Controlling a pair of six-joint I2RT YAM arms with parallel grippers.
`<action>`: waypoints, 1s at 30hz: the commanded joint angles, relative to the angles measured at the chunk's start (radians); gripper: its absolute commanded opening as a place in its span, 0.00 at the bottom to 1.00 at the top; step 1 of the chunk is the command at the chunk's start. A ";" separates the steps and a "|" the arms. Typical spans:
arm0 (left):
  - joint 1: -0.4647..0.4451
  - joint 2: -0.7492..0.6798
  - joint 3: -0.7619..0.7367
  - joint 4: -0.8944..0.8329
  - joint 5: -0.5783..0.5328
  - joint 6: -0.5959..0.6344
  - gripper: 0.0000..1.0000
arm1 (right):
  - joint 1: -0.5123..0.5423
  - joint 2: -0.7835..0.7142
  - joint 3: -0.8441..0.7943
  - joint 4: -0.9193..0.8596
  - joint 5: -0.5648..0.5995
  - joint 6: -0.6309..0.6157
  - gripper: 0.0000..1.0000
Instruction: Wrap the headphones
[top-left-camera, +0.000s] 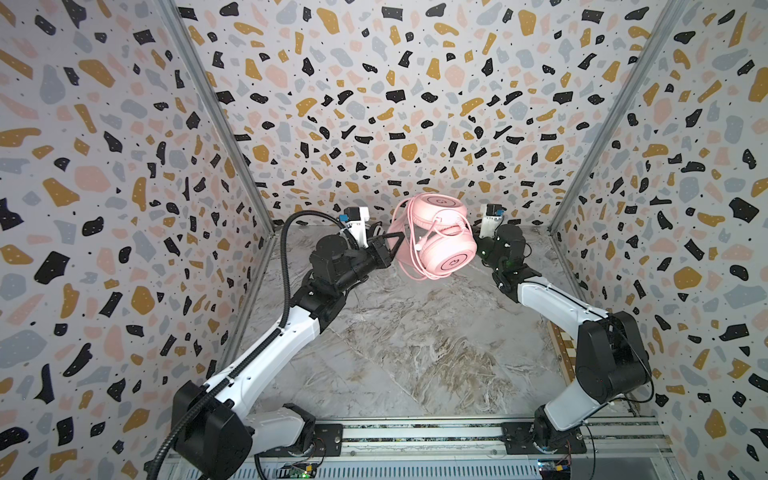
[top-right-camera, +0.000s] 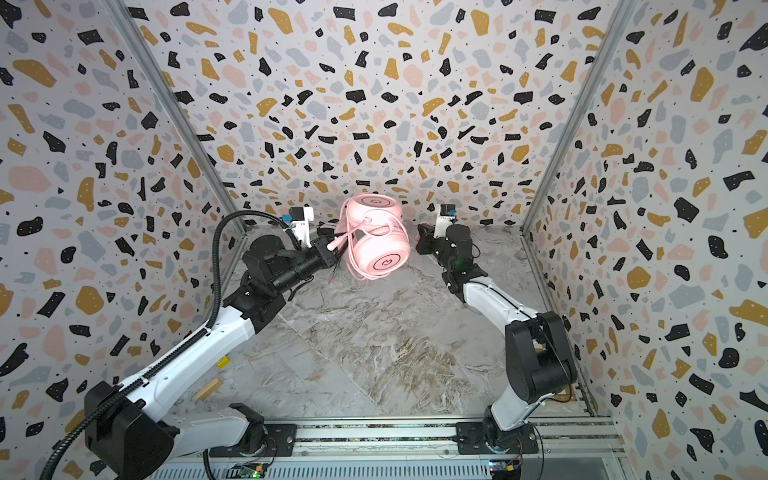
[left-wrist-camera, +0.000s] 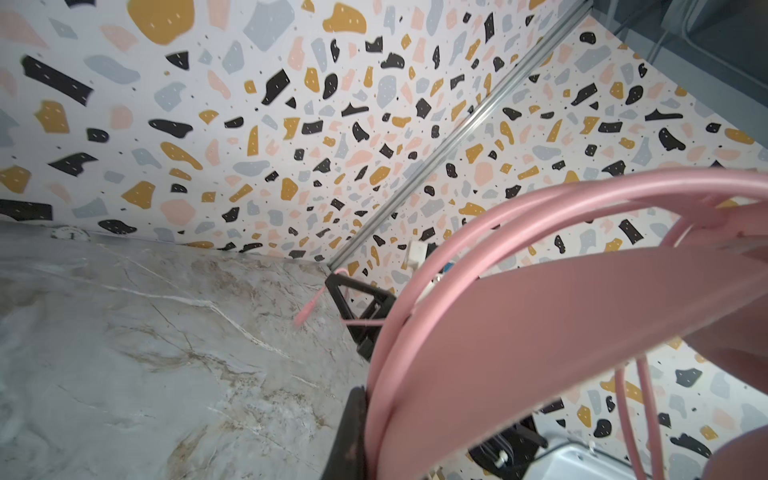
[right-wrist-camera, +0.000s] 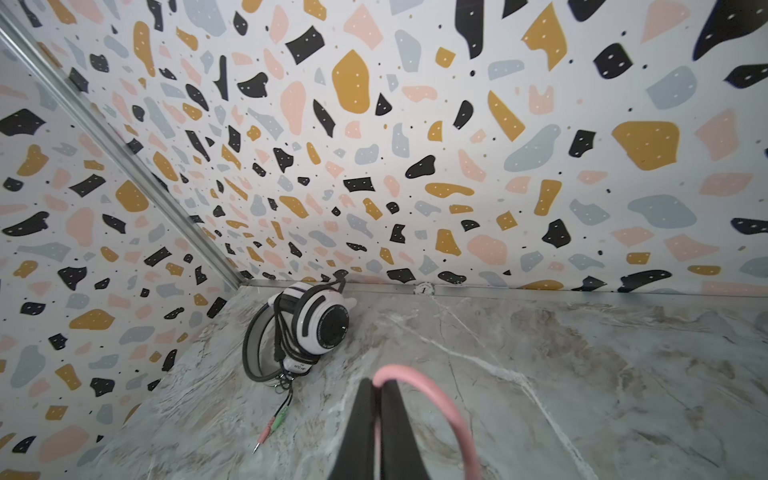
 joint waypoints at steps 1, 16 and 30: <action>0.006 -0.055 0.092 0.013 -0.166 0.067 0.00 | 0.051 -0.148 -0.110 0.021 0.031 -0.012 0.00; -0.022 0.091 0.166 -0.192 -0.758 -0.039 0.00 | 0.355 -0.552 -0.341 -0.054 0.278 -0.051 0.00; -0.097 0.225 0.216 -0.272 -0.810 0.051 0.00 | 0.578 -0.529 -0.160 -0.146 0.410 -0.409 0.00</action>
